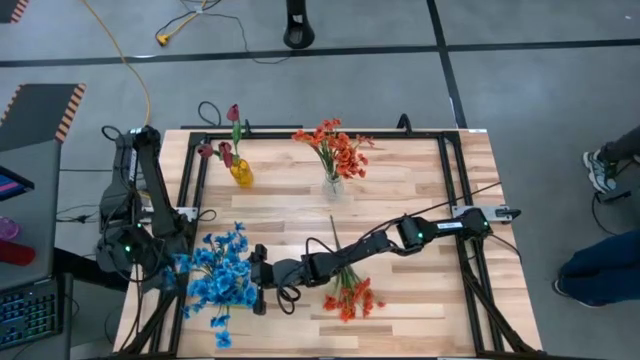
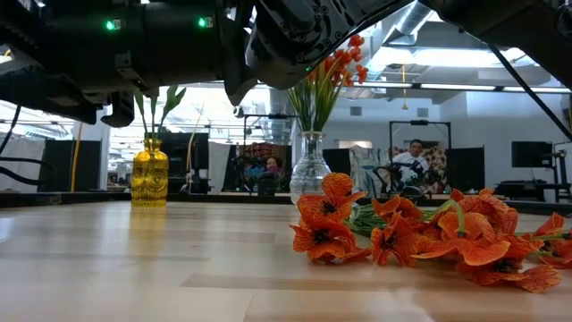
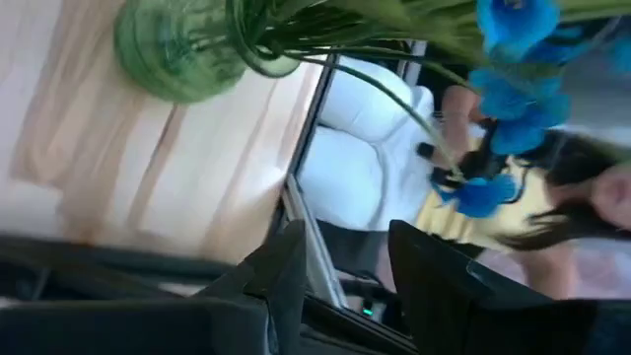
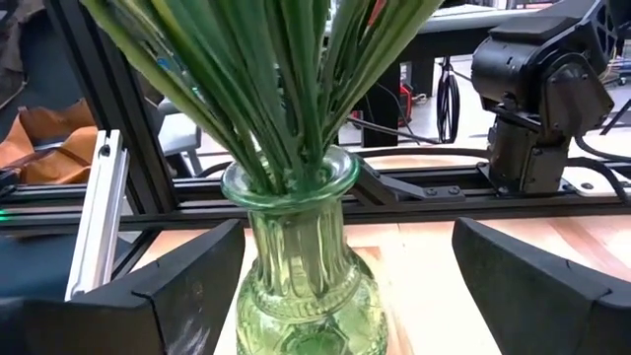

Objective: Sort flowers into vase by color
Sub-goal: Put the orange flowers into the transparent vase

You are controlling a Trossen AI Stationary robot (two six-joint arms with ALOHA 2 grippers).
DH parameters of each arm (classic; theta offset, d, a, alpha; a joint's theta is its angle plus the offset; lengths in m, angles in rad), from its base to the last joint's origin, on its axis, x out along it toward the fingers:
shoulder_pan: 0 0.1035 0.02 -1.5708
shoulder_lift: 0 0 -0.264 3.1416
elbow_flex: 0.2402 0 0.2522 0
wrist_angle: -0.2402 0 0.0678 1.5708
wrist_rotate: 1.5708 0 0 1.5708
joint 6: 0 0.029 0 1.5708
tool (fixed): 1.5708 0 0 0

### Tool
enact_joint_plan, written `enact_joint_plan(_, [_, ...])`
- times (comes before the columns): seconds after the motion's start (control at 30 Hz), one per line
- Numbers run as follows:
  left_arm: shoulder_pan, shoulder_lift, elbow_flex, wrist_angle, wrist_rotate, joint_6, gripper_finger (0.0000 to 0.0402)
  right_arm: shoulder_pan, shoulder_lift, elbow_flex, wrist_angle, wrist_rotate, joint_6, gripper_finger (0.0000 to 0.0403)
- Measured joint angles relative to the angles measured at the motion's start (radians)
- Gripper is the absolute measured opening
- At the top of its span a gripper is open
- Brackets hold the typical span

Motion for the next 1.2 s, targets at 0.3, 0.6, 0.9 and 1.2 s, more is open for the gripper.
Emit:
enact_joint_plan(0.3, [0.0, -0.075, 0.049, -0.103, 0.036, -0.134, 0.0119, 0.0, 0.0, 0.0, 0.0, 0.0, 0.0, 0.0388])
enact_joint_plan(0.6, [0.0, -0.119, 0.149, -0.255, -0.109, -0.023, 0.0118, 0.0, -0.029, 0.0, -0.146, 0.001, -0.062, 0.0388])
enact_joint_plan(0.9, [0.0, -0.118, 0.341, -0.529, -0.322, 0.076, 0.0118, 0.003, -0.175, 0.0, -0.516, 0.004, -0.071, 0.0388])
enact_joint_plan(1.2, [0.0, -0.118, 0.38, -0.643, -0.647, 0.214, 0.0118, 0.03, -0.328, 0.001, -0.916, 0.005, -0.071, 0.0388])
